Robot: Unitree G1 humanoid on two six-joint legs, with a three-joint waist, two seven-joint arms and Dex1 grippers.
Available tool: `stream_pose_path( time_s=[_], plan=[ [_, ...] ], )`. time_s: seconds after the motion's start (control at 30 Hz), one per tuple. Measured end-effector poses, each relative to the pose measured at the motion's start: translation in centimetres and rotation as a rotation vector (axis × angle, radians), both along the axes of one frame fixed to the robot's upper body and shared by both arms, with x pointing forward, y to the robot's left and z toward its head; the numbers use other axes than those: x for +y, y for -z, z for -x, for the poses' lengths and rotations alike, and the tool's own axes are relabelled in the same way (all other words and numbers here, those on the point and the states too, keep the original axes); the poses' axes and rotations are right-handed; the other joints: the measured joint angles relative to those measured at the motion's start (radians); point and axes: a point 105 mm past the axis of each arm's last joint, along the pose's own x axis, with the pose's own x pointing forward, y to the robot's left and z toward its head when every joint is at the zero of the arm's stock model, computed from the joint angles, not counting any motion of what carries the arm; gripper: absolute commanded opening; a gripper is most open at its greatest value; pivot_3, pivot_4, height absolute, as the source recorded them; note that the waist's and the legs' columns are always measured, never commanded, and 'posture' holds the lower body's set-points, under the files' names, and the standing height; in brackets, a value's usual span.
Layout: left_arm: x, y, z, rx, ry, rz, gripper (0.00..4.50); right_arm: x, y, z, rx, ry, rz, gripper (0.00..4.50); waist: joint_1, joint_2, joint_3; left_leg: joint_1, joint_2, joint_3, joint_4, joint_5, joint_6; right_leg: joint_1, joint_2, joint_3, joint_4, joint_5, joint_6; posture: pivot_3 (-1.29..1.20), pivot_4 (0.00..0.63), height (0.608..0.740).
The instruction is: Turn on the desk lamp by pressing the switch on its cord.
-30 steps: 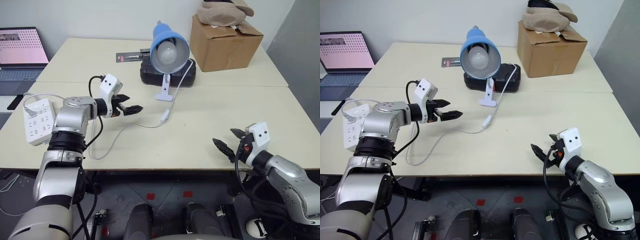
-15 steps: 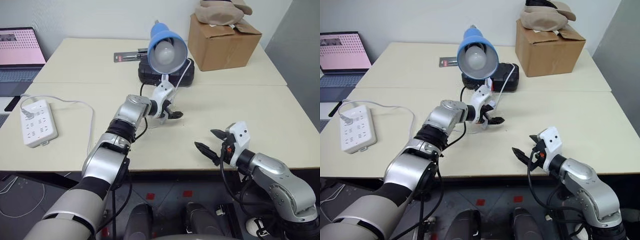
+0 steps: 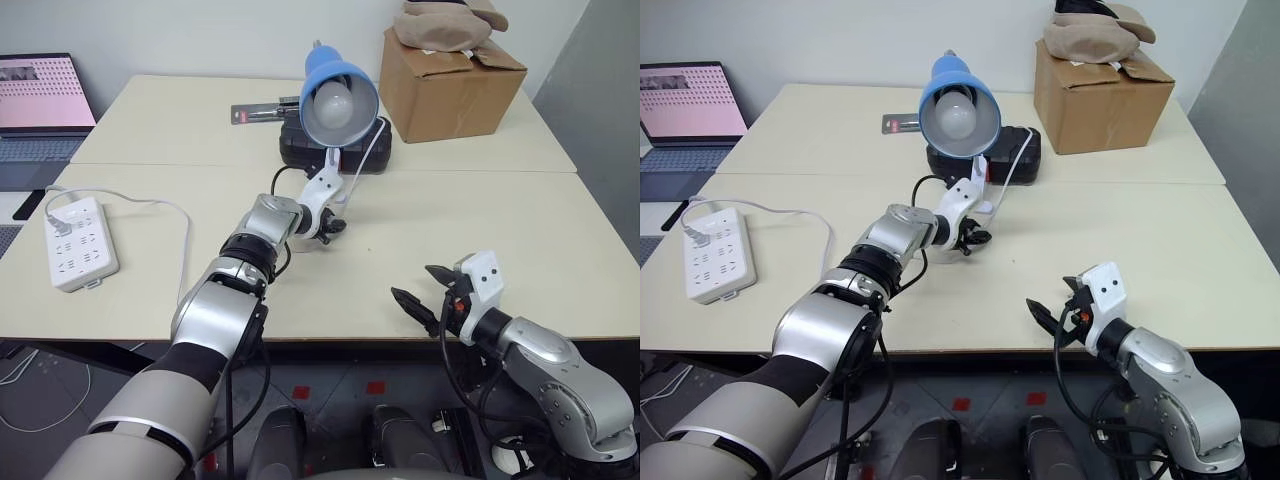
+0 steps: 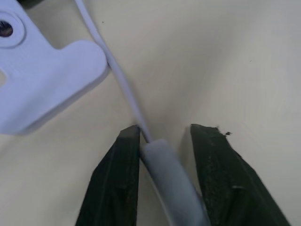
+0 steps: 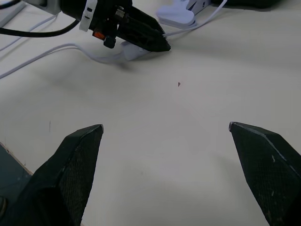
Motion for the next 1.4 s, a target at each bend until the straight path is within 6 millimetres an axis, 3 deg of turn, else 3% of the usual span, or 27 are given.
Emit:
stream_pose_path(
  time_s=[0.1,0.27,0.4,0.53,0.6,0.73,0.9,1.13,1.23,1.4],
  plan=[
    [0.3,0.1,0.1,0.043,-0.023,0.051,0.44,0.0,0.0,0.0,0.000,0.004,-0.002,4.50,0.000,0.000,0.000,0.000,0.000,0.000,0.000,0.000,0.000,0.000,0.000,0.000,0.000,0.000,0.000,0.00,0.150,0.740],
    [1.3,-0.2,0.2,0.091,-0.057,0.128,0.43,0.0,0.0,0.0,0.001,0.007,-0.001,4.50,0.000,0.000,0.000,0.000,0.000,0.000,0.000,0.000,0.000,0.000,0.000,0.000,0.000,0.000,0.000,0.00,0.150,0.740],
    [0.1,-2.1,1.2,0.259,-0.047,0.462,0.43,0.0,0.1,0.0,0.010,0.004,-0.003,4.50,0.000,0.000,0.000,0.000,0.000,0.000,0.000,0.000,0.000,0.000,0.000,-0.002,0.000,0.000,0.000,0.00,0.150,0.740],
    [-1.5,-5.5,3.5,0.456,0.069,0.789,0.43,-0.1,-0.1,0.2,0.023,-0.007,-0.045,4.50,0.000,0.000,0.000,0.000,0.000,0.000,0.000,0.000,0.000,0.000,0.000,-0.003,0.001,0.000,0.000,0.00,0.150,0.740],
    [-1.6,-6.3,5.1,0.556,0.140,0.911,0.43,-0.1,-0.4,0.2,0.059,-0.012,-0.139,4.50,-0.003,0.000,0.000,0.001,0.001,0.000,0.000,0.000,0.000,0.000,0.000,-0.002,0.003,0.002,-0.004,0.00,0.150,0.740],
    [-1.8,-4.4,7.7,0.747,0.155,1.034,0.43,1.0,-1.2,0.2,0.170,-0.073,-0.420,4.50,-0.002,0.001,0.000,0.002,0.002,-0.003,0.001,0.002,-0.003,0.000,-0.002,-0.002,0.008,0.002,-0.005,0.00,0.150,0.740],
    [-2.7,-4.7,9.1,0.772,0.188,1.084,0.43,1.6,-2.7,0.2,0.253,-0.128,-0.663,4.50,0.000,0.000,0.000,0.002,0.001,-0.004,0.002,0.003,-0.002,0.001,-0.003,-0.002,0.009,0.003,-0.005,0.00,0.150,0.740],
    [-3.3,-4.0,9.6,0.757,0.143,1.106,0.43,2.7,-3.8,-0.7,0.357,-0.153,-0.836,4.50,-0.001,0.000,0.000,0.002,0.001,-0.003,0.001,0.003,-0.002,0.000,-0.002,-0.001,0.008,0.003,-0.004,0.00,0.150,0.740],
    [-3.3,-4.4,9.9,0.736,0.152,1.133,0.43,3.4,-3.4,-1.6,0.423,-0.133,-0.892,4.50,-0.003,0.000,0.000,0.002,0.001,-0.003,0.001,0.003,-0.002,0.000,-0.001,-0.001,0.007,0.003,-0.004,0.00,0.150,0.740],
    [-3.1,-4.4,10.2,0.733,0.145,1.151,0.43,4.3,-2.2,-1.6,0.509,-0.143,-0.871,4.50,-0.002,0.000,0.000,0.001,0.000,-0.002,0.001,0.003,-0.002,0.000,-0.001,0.000,0.005,0.003,-0.004,0.00,0.150,0.740]
  ],
)
